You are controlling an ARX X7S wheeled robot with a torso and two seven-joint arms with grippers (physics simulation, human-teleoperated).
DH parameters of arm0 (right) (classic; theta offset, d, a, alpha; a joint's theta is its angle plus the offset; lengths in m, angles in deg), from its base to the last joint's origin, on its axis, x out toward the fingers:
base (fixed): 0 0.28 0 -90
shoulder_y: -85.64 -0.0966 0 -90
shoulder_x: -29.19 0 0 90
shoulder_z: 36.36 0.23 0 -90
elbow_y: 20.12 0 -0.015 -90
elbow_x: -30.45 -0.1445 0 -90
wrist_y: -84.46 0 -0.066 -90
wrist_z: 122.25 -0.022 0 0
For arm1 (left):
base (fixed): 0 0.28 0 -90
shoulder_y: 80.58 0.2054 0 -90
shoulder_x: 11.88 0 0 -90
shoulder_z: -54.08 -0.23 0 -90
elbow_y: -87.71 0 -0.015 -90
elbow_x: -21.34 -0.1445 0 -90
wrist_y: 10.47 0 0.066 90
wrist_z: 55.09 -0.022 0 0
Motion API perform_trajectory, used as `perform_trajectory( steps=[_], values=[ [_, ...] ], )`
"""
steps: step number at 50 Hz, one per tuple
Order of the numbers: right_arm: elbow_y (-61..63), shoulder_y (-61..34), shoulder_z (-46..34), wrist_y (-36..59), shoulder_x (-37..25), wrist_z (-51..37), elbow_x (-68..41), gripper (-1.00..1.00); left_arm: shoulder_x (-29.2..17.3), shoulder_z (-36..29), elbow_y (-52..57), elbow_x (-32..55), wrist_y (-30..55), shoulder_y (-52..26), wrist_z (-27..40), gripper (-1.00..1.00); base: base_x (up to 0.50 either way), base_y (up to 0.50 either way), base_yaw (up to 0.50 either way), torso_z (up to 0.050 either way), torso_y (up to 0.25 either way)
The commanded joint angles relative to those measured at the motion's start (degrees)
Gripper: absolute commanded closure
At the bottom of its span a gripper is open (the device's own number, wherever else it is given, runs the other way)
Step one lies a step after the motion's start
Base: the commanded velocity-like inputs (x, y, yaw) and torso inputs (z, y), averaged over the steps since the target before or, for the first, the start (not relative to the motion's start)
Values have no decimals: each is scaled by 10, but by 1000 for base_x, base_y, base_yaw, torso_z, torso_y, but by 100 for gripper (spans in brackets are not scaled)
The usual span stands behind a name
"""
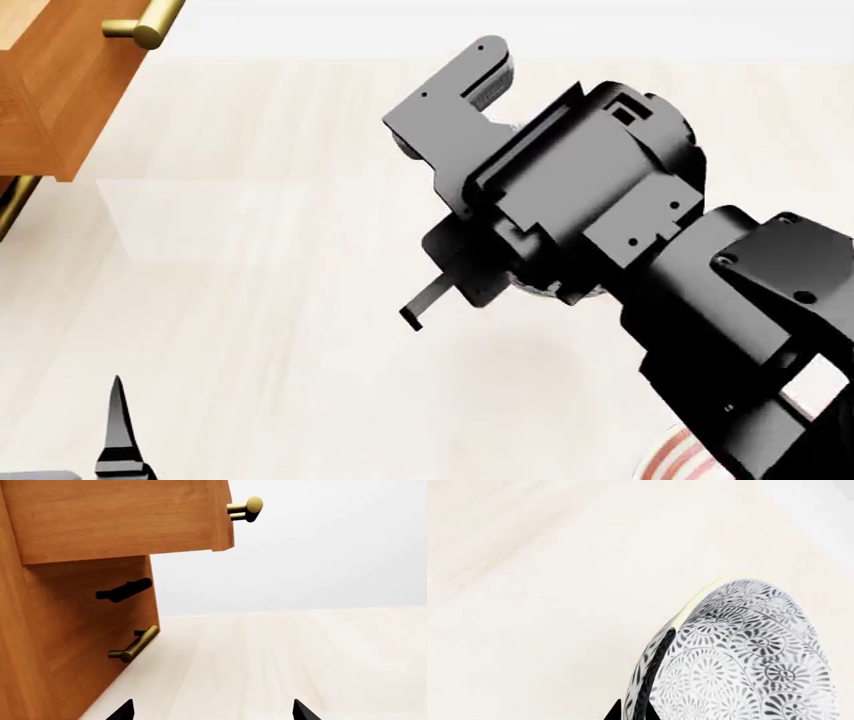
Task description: Put the bowl on the plate.
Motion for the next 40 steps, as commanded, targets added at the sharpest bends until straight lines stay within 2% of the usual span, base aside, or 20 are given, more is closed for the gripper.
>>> perform_trajectory(
  steps=[1,10,20,31,40],
  values=[
    [101,-41,24,66,-72,-78,-24,100,0,-2,-4,2,-6,0,0,-100,0,0,0,0,0],
    [188,-58,14,138,-125,-135,-47,100,0,-2,-11,5,-12,-1,-1,-100,0,0,0,0,0],
    [245,-83,6,222,-158,-157,-93,100,-1,-3,-13,9,-12,-3,-1,-100,0,0,0,0,0],
    [297,-87,37,297,-219,-293,-195,100,-2,-3,-16,12,-15,-4,-1,-100,0,0,0,0,0],
    [340,-88,41,294,-271,-396,-301,100,-3,-5,-15,12,-14,-5,0,-100,0,0,0,0,0]
  ],
)
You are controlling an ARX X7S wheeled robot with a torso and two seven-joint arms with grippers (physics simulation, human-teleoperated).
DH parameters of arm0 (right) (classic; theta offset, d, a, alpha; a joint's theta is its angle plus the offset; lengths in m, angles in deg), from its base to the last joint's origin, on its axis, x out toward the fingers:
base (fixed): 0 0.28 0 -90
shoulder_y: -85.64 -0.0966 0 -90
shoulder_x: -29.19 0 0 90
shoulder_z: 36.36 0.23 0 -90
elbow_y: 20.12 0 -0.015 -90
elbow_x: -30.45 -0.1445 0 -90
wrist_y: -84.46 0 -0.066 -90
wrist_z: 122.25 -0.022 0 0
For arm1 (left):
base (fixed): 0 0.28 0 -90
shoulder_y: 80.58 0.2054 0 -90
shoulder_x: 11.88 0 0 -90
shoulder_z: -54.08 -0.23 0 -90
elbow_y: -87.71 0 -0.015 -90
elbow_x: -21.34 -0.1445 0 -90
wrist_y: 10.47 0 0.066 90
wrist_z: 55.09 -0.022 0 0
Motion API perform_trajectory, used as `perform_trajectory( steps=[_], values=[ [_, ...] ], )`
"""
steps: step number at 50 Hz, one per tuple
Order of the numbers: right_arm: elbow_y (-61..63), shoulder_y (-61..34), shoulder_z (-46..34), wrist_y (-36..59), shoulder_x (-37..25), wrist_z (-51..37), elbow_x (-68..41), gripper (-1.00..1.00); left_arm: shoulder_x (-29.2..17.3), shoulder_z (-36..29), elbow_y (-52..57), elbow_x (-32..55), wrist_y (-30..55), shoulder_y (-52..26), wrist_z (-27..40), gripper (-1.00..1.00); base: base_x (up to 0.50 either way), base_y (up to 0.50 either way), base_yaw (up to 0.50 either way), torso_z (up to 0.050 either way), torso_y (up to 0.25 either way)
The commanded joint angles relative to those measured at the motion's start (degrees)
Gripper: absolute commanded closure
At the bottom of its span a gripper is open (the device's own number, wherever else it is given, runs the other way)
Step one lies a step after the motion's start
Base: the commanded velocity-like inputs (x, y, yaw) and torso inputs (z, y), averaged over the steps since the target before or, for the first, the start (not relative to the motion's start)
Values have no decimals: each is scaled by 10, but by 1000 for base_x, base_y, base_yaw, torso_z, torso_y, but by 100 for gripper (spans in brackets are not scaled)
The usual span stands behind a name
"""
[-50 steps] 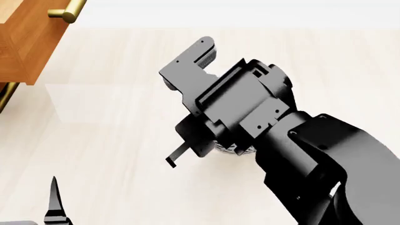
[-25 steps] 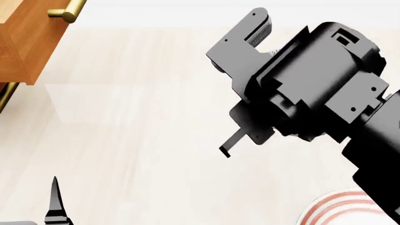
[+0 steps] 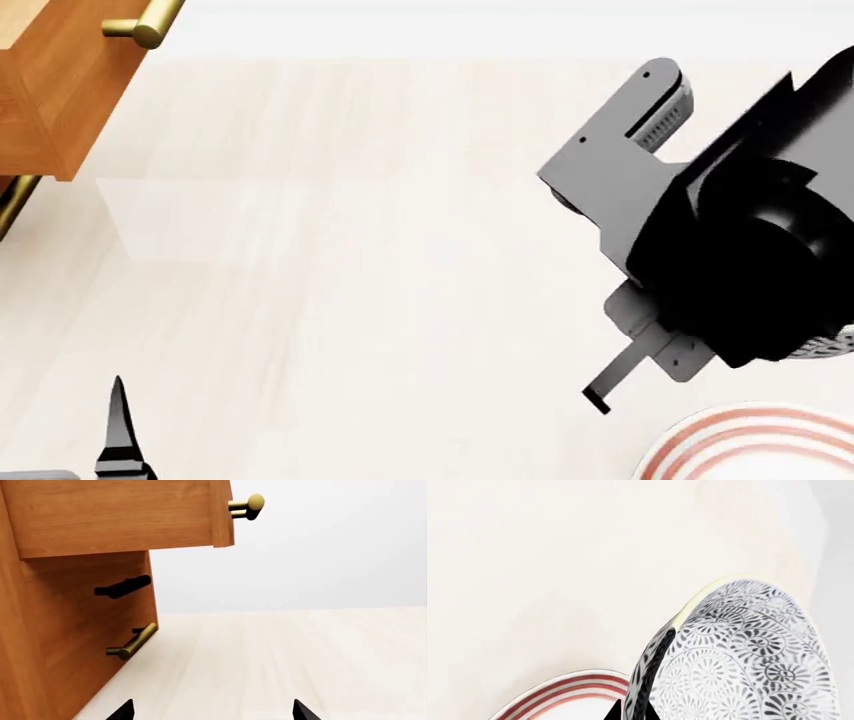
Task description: Put the bowl on the plate.
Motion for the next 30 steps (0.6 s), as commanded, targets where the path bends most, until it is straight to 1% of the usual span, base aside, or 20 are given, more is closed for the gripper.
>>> perform_trajectory(
  steps=[1,12,19,25,30],
  values=[
    [59,-10,7,28,-62,-126,-102,100,-1,-2,1,1,1,-2,1,-100,0,0,0,0,0],
    [126,-16,1,-3,-138,-249,-232,100,-3,-3,-2,1,-2,-3,2,-100,0,0,0,0,0],
    [159,-27,-26,-14,-160,-319,-298,100,-4,-4,-4,2,-6,-1,2,-100,0,0,0,0,0],
    [193,-28,-41,-29,-182,-354,-337,100,-5,-2,-2,4,-5,0,3,-100,0,0,0,0,0],
    [226,-34,-60,-41,-214,-394,-378,100,-5,-4,-3,5,-3,-3,3,-100,0,0,0,0,0]
  ],
)
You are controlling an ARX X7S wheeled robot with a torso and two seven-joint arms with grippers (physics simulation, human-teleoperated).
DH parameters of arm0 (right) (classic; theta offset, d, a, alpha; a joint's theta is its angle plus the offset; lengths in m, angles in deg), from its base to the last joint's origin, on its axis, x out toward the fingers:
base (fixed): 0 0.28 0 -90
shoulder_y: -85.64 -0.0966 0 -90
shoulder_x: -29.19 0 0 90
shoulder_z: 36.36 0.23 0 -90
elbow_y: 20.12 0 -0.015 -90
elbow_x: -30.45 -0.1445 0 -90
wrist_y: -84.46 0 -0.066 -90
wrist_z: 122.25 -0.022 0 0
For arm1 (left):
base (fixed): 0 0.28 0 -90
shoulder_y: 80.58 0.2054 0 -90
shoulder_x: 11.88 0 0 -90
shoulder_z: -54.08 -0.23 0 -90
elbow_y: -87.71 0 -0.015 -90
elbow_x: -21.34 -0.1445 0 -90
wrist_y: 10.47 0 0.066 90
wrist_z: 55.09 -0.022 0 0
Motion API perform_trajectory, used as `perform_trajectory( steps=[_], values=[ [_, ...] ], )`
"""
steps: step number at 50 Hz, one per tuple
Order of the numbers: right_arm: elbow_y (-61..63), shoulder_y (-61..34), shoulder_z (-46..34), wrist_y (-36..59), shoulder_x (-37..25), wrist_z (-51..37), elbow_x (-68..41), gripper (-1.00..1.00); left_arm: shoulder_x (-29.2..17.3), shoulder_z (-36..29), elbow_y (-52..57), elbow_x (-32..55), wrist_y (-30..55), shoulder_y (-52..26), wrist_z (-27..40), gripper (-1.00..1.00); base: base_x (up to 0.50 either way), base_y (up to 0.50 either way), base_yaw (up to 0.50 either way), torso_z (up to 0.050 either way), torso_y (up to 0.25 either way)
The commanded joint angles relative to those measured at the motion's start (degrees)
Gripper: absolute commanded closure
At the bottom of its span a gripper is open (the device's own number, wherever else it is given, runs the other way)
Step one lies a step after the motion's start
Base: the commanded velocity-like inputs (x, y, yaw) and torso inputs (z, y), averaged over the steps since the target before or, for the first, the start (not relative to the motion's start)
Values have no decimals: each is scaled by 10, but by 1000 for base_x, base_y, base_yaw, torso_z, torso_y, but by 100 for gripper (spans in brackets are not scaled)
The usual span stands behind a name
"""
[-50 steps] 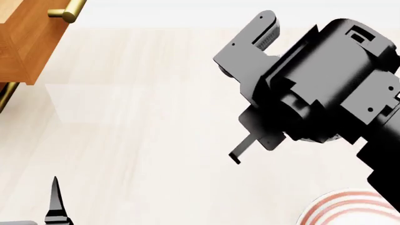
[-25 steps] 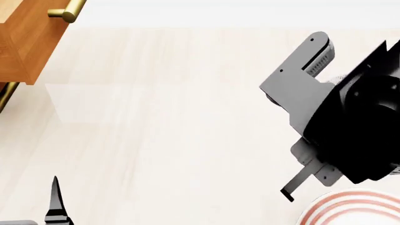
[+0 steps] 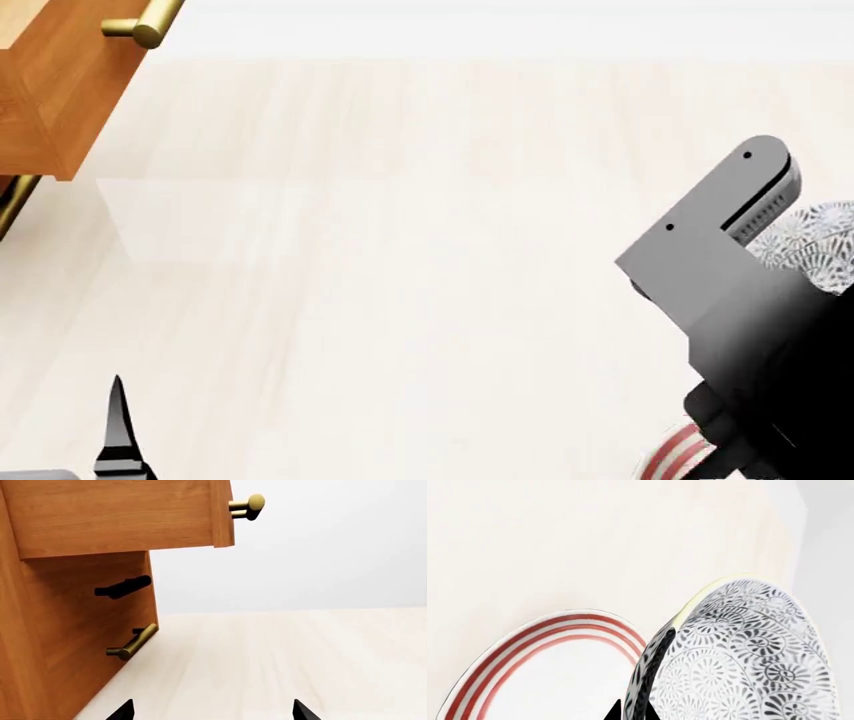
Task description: Put the bowl on the plate.
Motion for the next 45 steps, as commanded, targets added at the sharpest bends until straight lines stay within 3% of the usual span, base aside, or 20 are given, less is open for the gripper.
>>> perform_trajectory(
  steps=[1,45],
  values=[
    [63,-14,-31,-20,-56,-92,-78,100,0,-2,-2,1,-1,-2,1,-100,0,0,0,0,0],
    [237,112,-11,-171,-202,-51,8,100,-3,-12,-9,4,1,-9,2,-100,0,0,0,0,0]
  ],
)
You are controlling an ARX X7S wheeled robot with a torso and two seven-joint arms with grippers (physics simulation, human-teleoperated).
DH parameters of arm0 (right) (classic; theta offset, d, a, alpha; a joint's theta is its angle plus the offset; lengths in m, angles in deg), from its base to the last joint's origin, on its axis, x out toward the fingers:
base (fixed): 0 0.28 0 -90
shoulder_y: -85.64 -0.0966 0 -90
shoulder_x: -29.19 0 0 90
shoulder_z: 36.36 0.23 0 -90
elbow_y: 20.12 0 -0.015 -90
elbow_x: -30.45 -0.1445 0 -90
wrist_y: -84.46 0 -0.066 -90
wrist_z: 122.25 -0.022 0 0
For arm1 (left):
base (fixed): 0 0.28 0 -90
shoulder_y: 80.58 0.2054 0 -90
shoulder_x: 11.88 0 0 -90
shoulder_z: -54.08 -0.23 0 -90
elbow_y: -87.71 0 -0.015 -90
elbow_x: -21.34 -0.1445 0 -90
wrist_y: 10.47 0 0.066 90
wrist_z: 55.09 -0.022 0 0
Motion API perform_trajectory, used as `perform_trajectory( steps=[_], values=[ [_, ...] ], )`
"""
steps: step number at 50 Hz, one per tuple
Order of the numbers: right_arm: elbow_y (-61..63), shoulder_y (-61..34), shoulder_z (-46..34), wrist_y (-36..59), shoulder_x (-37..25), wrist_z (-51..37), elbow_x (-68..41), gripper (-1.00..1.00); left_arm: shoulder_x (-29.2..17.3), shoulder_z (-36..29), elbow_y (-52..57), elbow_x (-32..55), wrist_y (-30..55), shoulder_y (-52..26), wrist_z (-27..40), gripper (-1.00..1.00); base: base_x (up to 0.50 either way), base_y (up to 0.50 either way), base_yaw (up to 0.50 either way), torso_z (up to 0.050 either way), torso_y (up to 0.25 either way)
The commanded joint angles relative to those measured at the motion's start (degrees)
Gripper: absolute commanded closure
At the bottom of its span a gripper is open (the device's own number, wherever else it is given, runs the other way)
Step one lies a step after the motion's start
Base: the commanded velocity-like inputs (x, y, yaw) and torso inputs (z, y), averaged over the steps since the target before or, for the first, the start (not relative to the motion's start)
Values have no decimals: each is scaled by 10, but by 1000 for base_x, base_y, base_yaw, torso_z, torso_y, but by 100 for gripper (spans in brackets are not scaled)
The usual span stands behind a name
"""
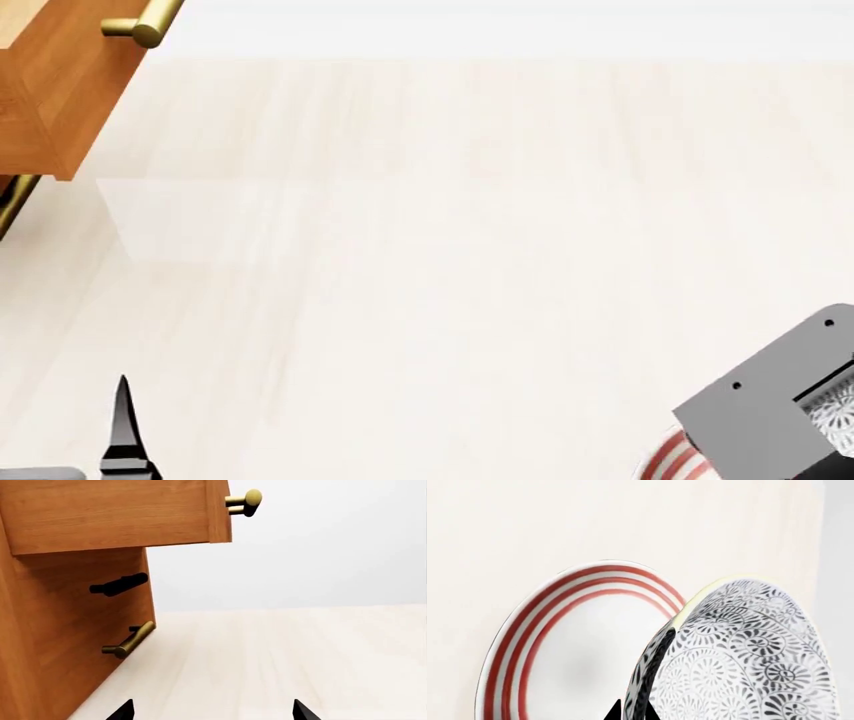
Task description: Put the bowl on the plate.
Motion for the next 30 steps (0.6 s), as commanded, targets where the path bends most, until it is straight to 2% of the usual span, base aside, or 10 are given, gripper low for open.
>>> perform_trajectory(
  steps=[1,30],
  values=[
    [23,24,4,-25,-25,18,40,100,0,-3,-3,-1,-2,-1,1,-100,0,0,0,0,0],
    [17,68,-3,-60,-18,57,89,100,-3,-7,-4,0,-3,-1,5,-100,0,0,0,0,1]
  ],
)
